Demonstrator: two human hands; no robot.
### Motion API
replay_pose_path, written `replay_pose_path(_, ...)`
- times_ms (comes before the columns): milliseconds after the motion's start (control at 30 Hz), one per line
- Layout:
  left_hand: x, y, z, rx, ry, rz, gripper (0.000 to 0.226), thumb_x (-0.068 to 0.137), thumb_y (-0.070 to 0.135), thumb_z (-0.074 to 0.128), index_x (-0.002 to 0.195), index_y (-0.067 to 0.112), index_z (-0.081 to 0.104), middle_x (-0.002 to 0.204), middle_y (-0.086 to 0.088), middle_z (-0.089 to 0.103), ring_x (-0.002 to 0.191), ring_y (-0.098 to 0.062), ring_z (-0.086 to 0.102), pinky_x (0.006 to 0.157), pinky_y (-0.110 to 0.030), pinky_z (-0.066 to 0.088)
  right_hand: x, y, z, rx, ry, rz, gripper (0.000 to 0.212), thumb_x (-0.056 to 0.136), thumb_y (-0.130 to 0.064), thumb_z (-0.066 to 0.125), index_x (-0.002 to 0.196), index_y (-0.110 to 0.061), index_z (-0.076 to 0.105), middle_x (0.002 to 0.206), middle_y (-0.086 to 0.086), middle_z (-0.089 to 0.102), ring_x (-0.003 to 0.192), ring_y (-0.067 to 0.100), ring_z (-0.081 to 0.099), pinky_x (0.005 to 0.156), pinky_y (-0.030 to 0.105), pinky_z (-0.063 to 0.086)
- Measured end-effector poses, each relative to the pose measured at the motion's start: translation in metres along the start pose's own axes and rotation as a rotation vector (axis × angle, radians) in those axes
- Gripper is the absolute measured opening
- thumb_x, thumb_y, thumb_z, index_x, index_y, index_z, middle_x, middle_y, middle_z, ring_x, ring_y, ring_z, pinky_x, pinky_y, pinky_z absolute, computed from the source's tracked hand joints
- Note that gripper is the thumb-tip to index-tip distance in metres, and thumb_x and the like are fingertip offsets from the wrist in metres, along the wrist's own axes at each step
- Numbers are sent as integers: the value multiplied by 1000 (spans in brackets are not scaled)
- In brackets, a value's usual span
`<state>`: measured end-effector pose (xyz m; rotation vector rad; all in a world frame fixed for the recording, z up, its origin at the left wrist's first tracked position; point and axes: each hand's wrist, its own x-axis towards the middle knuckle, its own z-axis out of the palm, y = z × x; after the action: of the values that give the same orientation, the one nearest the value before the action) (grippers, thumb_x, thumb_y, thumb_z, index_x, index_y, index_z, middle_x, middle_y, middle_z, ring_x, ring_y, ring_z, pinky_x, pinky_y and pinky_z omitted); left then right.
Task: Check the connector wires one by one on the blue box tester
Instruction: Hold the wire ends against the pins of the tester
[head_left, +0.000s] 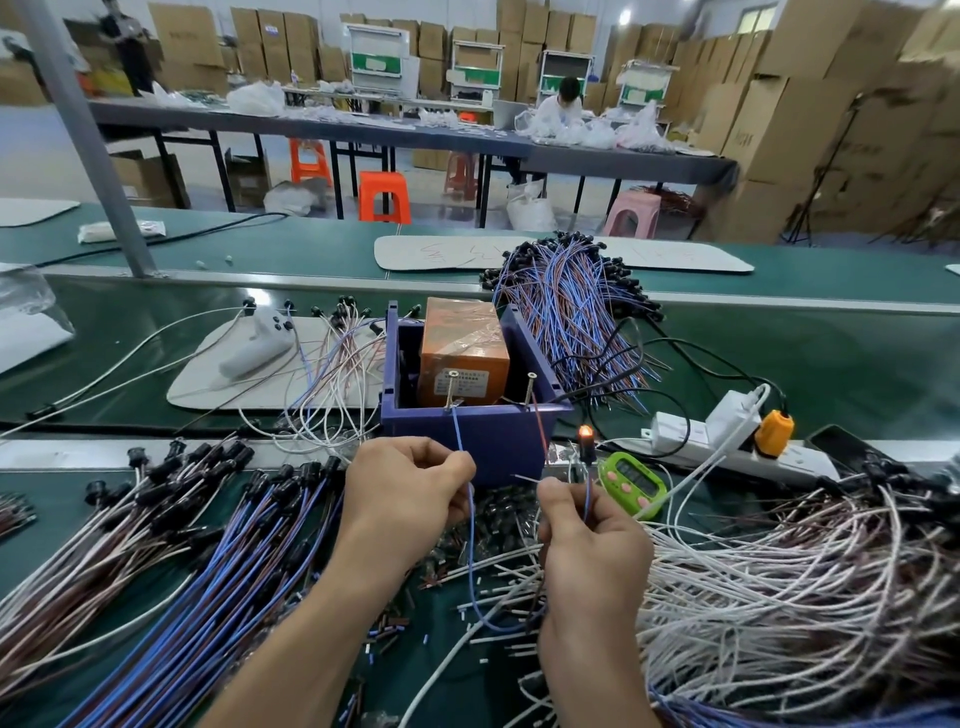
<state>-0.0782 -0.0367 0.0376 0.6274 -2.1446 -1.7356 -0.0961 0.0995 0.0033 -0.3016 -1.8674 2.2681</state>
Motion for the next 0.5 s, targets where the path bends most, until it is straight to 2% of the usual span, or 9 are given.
replay_pose_path(100,1,-2,0,8,-2,10,27,88,16,75,64,26,78,60,-5,73,53,-18,71,65,-40,65,-1,-1,1,5,-19,-11,24,88,-12,75,65,-20,72,50,-5,49,48,11,38,50,26,36)
replay_pose_path(200,0,0,0,2,1,0,26,87,15,75,63,24,77,60,-5,73,53,-19,71,67,-43,66,-2,-2,1,25,-1,-6,28,89,-11,75,62,-19,70,50,-5,48,48,10,38,49,25,36)
replay_pose_path(300,-4,5,1,-29,0,-9,24,82,12,74,59,17,75,58,-8,72,49,-18,67,58,-38,64,-2,-5,0,142,52,7,37,91,-8,72,58,-23,65,50,-4,44,47,11,33,46,26,33)
replay_pose_path(400,-11,11,2,-103,-10,37,27,78,11,71,51,11,67,53,-6,67,41,-14,54,42,-22,44,-6,-11,1,250,8,-31,41,91,-2,69,56,-24,64,48,-5,42,44,9,32,41,19,30)
replay_pose_path(500,-19,18,4,-221,-101,79,25,78,16,73,54,14,66,53,-6,60,43,-14,46,43,-22,38,-11,-16,3,273,-98,1,40,87,2,69,54,-20,63,48,-4,40,44,9,30,42,21,28)
